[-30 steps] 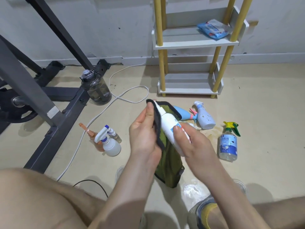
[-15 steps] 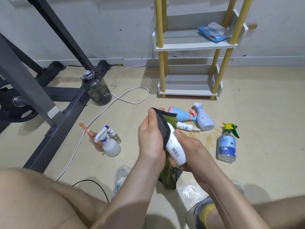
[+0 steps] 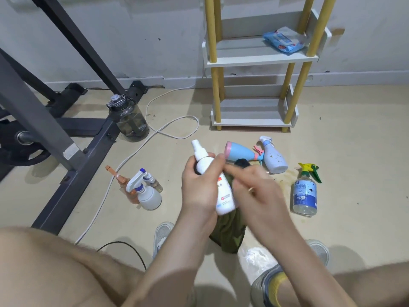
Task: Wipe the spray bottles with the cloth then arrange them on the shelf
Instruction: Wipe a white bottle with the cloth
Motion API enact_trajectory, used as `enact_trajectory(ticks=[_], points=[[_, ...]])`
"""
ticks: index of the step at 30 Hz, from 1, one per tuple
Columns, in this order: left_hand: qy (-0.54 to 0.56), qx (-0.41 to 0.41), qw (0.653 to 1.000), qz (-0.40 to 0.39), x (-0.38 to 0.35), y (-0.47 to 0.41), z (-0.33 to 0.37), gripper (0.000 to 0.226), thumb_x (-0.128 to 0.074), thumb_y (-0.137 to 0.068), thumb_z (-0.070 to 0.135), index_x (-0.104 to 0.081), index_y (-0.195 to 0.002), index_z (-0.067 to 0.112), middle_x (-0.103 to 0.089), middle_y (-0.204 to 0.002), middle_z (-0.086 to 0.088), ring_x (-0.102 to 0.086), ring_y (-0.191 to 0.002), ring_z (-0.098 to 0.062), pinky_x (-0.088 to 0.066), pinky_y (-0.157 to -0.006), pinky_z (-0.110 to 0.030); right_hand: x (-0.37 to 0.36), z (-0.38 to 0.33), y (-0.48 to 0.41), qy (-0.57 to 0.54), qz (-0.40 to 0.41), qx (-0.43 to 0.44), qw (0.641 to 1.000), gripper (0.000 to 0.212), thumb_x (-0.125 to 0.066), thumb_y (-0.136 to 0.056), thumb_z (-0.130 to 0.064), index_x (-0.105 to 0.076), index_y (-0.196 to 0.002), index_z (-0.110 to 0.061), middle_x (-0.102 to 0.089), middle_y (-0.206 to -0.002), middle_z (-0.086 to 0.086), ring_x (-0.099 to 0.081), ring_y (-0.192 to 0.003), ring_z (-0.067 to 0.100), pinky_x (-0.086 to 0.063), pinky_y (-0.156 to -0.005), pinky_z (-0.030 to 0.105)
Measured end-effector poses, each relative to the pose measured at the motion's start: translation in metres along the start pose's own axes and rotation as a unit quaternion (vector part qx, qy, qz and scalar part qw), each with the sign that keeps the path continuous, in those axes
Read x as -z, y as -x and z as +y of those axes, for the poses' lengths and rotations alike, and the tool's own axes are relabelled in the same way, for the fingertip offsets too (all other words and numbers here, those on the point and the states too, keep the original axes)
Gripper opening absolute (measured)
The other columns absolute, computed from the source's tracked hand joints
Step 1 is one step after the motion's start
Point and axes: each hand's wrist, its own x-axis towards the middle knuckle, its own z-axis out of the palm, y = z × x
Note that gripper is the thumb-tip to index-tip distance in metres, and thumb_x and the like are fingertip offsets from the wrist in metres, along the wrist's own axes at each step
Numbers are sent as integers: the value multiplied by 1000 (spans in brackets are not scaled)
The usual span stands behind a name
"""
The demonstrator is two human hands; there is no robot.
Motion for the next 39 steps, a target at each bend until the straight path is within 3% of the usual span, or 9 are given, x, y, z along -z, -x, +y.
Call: enact_trajectory(ticks=[3, 7, 13, 18, 21, 24, 29, 33, 39], points=[[65, 95, 991, -63, 6, 3, 17, 17, -67, -88, 29, -62, -78, 17, -51, -63, -3, -49, -52, -19, -41, -55, -27, 18, 17, -22, -184, 112, -132, 967, 39, -62, -83, -53, -66, -118, -39, -63, -116, 2, -60, -108, 1, -45, -98, 22], [122, 154, 961, -197, -1, 17, 29, 24, -62, -87, 37, -64, -76, 16, -59, -59, 0, -56, -49, -16, -44, -51, -23, 4, 42, -23, -493, -64, -331, 802, 56, -45, -96, -55, -64, -127, -11, -61, -132, 16, -51, -128, 34, -31, -116, 51], [-205, -218, 954, 25, 4, -6, 14, 34, -69, -89, 37, -51, -64, 22, -50, -58, 13, -49, -59, -9, -42, -60, -24, -15, 29, -2, -568, -247, -330, 712, 67, -55, -89, -61, -55, -140, -18, -54, -137, 18, -48, -122, 37, -38, -102, 57], [-222, -250, 942, 25, 8, -17, 14, 24, -66, -75, 54, -55, -89, 37, -54, -92, 10, -59, -91, -12, -51, -82, -28, -12, 2, -9, -395, -125, -213, 885, 41, -62, -84, -36, -63, -123, -22, -63, -81, 6, -55, -62, 20, -45, -52, 29], [-74, -158, 977, -123, 27, -29, 33, 30, -75, -70, 23, -57, -94, 23, -58, -83, 2, -56, -72, -8, -47, -65, -19, 0, 5, -14, -369, -71, -231, 898, 22, -68, -87, -39, -67, -95, -19, -55, -67, 6, -45, -47, 17, -38, -42, 24], [-228, -154, 934, -229, 51, -31, 59, 24, -82, -64, 12, -60, -73, 16, -58, -71, -6, -51, -61, -13, -41, -57, -19, 8, 10, -20, -368, 31, -292, 882, 23, -61, -94, -37, -65, -90, -15, -58, -66, 6, -43, -43, 15, -39, -42, 25], [-463, -188, 829, -252, 38, -11, 43, 18, -66, -91, 16, -63, -98, 33, -66, -78, 1, -63, -50, -18, -46, -49, -21, 0, 11, -22, -424, 137, -267, 855, 15, -51, -102, -25, -65, -104, -18, -66, -81, 8, -56, -65, 22, -46, -57, 33], [-579, -278, 731, -231, 24, -2, 6, 13, -44, -100, 35, -49, -104, 22, -64, -80, -3, -60, -76, -31, -37, -60, -36, -24, 13, -14, -276, 165, -186, 928, 46, -49, -97, -36, -47, -143, -36, -61, -133, -1, -59, -121, 17, -45, -106, 41], [-486, -299, 802, -177, 25, -1, -21, 39, -33, -89, 37, -52, -120, 21, -61, -76, -4, -55, -77, -33, -31, -61, -34, -33, 14, -8, -213, 105, -168, 957, 40, -46, -103, -33, -47, -143, -35, -49, -135, -6, -51, -118, -7, -37, -102, 12]])
